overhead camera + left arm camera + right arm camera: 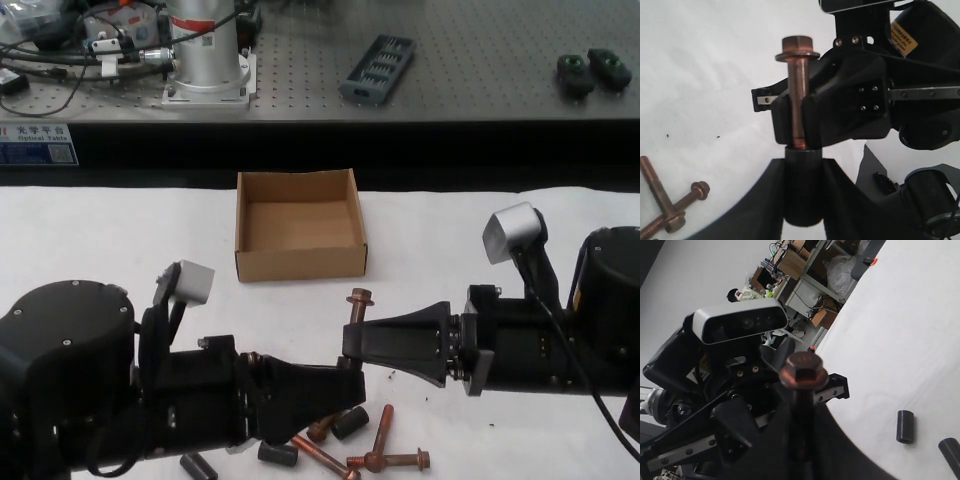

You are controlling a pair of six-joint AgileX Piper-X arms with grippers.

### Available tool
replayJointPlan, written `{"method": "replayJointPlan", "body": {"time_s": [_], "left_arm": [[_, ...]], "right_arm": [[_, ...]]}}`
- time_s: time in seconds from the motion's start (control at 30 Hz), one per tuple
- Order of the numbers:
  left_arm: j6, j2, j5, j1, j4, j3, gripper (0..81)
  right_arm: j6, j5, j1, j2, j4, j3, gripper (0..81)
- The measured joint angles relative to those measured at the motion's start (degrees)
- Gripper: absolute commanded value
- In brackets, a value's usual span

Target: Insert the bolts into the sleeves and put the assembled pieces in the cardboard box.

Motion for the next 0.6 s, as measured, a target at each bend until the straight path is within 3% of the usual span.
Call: {"method": "replayJointPlan", "body": {"time_s": [0.23,0.4,0.6], "left_arm": [[4.74,0.0,0.52,-0.31,-0.15,0.0,0.5],[8.57,0.0,-1.59,-0.73,-3.38,0.3,0.5],[10.2,0.34,-7.07,-1.33,-8.49,0.49,0.5]], "right_arm": [[-3.36,-4.48,-0.3,0.0,-0.43,0.0,1.3],[-3.04,-5.24,-0.65,-0.13,-1.6,-0.42,26.4],[-2.36,-3.69,-0.65,-3.54,-2.69,-0.97,29.0]]}}
